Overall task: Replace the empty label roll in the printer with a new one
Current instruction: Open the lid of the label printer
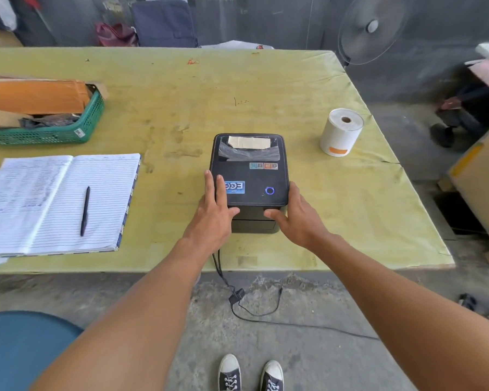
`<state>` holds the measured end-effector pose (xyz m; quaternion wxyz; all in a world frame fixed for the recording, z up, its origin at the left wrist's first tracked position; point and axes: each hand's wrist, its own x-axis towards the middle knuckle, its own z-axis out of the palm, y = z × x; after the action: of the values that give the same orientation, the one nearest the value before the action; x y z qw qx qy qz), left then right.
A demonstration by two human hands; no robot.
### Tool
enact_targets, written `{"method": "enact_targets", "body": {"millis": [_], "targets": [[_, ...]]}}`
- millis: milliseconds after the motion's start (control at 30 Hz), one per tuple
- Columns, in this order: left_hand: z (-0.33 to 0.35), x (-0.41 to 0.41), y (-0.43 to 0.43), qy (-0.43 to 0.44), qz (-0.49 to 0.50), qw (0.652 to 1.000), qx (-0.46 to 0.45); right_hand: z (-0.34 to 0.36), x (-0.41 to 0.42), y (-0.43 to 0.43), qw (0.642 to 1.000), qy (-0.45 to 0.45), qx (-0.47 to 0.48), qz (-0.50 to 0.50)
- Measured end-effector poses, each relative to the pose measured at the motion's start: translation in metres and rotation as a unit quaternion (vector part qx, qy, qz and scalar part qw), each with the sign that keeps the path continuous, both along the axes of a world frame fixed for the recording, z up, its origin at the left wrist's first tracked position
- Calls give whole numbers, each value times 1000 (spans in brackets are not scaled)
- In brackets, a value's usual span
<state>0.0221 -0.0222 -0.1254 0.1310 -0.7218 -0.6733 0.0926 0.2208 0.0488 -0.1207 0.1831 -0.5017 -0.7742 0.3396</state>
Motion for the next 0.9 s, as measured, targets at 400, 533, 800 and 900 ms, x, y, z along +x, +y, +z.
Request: {"method": "enact_targets", "body": {"millis": [400,533,800,900], "targets": [[17,2,-5,-120,27,992,6,-2,0,4,1000,-10,-12,-3],[20,-11,5,-236,41,971,23,8,1,6,1000,-15,-7,-18],[56,-35,37,-305,18,939,155,49,-15,26,994,-17,38,-104],[63,-36,51,-398,58,891,208,67,-23,41,992,-12,19,-121]]}}
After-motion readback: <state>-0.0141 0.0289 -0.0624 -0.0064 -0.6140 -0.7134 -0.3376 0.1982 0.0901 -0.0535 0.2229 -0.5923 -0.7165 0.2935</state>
